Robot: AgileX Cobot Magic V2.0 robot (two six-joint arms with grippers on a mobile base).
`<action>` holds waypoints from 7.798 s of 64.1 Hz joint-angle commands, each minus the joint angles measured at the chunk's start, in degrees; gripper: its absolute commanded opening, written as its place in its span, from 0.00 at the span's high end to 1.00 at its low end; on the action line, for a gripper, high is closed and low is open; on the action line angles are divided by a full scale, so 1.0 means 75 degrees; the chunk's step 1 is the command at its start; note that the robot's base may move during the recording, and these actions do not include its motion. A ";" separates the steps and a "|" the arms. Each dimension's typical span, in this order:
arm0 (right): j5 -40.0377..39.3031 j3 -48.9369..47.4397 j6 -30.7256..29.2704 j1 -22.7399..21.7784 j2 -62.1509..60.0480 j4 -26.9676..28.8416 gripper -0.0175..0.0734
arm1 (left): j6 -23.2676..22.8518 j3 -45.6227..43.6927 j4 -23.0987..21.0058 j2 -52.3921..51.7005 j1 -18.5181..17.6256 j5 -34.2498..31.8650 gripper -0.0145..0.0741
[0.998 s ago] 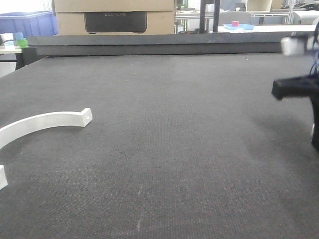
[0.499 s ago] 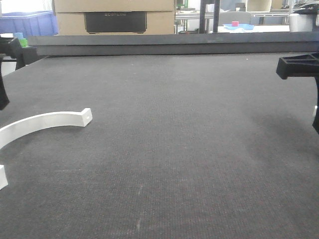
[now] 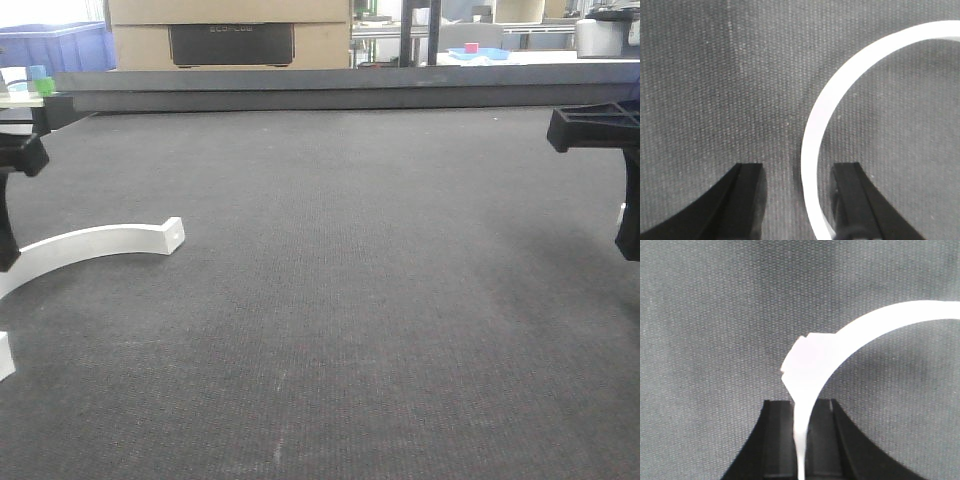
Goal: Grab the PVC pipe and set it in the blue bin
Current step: 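Close left and right grippers each on one white pipe arc, then lift both held pipe arcs up off the table, then drive the base away from the table holding both arcs, then drive the base to the shelf of blue bins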
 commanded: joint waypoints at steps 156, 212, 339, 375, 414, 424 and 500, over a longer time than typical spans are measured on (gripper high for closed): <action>-0.3908 0.2153 -0.1278 -0.0004 -0.8262 -0.0103 0.99 | -0.0261 0.2493 0.0171 -0.8544 -0.0039 -0.3278 0.96; -0.3923 0.2153 -0.1278 -0.0004 -0.8300 -0.0103 0.99 | -0.0261 0.2493 0.0377 -0.8544 -0.0039 -0.3278 0.96; -0.3938 0.2153 -0.1278 -0.0004 -0.8297 -0.0103 0.99 | -0.0261 0.2493 0.0377 -0.8544 -0.0039 -0.3278 0.96; -0.3938 0.2153 -0.1278 -0.0004 -0.8297 -0.0103 0.99 | -0.0261 0.2493 0.0377 -0.8544 -0.0039 -0.3278 0.96; -0.3938 0.2153 -0.1278 -0.0004 -0.8297 -0.0103 0.99 | -0.0261 0.2493 0.0377 -0.8544 -0.0039 -0.3278 0.96; -0.3938 0.2153 -0.1278 -0.0004 -0.8297 -0.0103 0.99 | -0.0261 0.2493 0.0377 -0.8544 -0.0039 -0.3278 0.96; -0.3938 0.2153 -0.1278 -0.0004 -0.8297 -0.0103 0.99 | -0.0261 0.2493 0.0377 -0.8544 -0.0039 -0.3278 0.96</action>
